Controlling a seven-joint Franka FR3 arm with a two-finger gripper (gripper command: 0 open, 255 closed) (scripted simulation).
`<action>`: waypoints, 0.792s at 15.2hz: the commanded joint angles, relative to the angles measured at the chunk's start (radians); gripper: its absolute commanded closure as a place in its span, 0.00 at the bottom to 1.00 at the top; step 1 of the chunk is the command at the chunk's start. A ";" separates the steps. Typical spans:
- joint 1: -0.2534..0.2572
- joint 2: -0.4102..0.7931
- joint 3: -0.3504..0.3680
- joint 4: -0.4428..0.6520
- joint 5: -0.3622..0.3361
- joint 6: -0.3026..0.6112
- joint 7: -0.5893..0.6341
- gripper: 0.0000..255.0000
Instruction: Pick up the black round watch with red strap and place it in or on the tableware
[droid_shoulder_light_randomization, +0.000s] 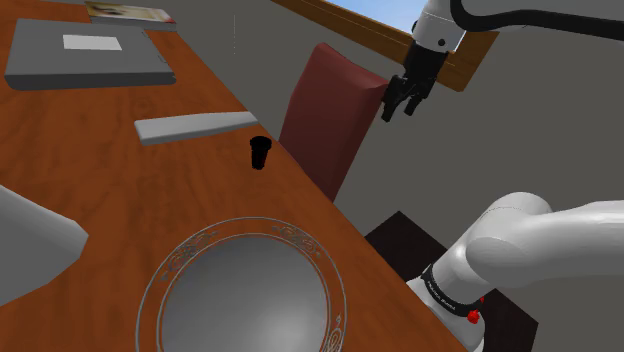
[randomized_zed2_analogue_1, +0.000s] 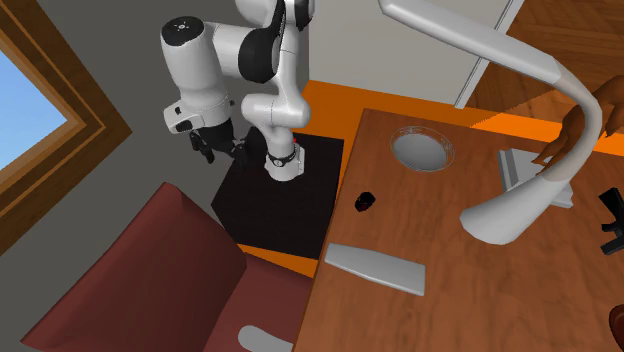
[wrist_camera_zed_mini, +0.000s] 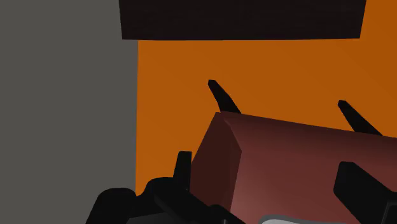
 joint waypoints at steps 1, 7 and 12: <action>0.000 0.000 0.000 0.000 0.000 0.000 0.000 0.00; 0.055 0.045 0.125 0.047 0.083 -0.004 0.138 0.00; 0.092 0.112 0.226 0.116 0.140 -0.001 0.253 0.00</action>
